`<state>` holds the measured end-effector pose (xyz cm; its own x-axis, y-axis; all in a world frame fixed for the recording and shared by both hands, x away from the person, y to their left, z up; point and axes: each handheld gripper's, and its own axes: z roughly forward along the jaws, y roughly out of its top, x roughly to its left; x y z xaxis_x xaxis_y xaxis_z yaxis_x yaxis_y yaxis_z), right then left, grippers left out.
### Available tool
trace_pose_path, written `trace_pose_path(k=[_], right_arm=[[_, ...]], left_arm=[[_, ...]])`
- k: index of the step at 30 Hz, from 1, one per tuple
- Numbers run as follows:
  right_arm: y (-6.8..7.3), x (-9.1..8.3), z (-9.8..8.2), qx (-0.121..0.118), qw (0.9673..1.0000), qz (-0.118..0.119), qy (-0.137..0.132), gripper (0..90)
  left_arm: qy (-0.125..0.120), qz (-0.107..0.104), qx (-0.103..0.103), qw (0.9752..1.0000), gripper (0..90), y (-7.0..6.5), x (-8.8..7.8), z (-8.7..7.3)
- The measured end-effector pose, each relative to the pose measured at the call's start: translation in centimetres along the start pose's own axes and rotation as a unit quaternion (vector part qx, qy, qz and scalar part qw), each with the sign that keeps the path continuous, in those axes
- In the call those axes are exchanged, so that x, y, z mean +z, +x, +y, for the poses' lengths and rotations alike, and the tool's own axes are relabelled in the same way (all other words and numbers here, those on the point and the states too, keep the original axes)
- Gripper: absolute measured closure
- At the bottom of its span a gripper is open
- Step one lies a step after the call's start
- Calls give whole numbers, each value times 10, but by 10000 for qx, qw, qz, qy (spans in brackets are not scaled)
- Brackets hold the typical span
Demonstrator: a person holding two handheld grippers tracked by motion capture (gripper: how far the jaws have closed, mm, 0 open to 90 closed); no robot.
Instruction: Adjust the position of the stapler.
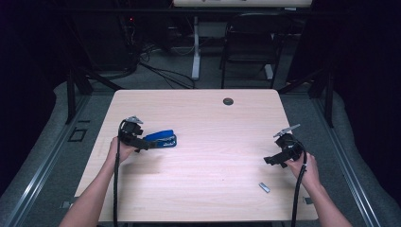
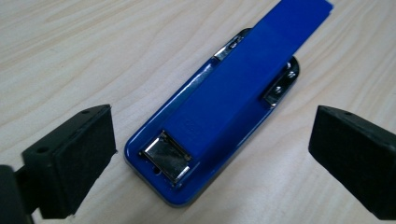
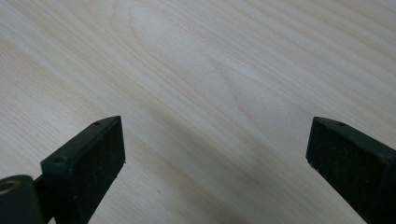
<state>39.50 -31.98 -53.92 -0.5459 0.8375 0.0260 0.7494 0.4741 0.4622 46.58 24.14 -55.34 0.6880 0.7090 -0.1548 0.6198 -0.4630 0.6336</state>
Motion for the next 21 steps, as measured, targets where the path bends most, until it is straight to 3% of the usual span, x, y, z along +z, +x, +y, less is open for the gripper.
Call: trace_pose_path(k=[5, 10, 21], right_arm=[[-1, 0, 0, 2, 10000, 13, 40, 43], [-1, 1, 0, -34, 9999, -4, 113, 46], [-2, 3, -1, 86, 9999, -22, 130, 54]], left_arm=[[40, -49, 64, 10000, 152, -2, 6, 3], [121, -88, 198, 9997, 218, -6, 14, 6], [39, 113, 230, 9997, 370, -5, 17, 5]])
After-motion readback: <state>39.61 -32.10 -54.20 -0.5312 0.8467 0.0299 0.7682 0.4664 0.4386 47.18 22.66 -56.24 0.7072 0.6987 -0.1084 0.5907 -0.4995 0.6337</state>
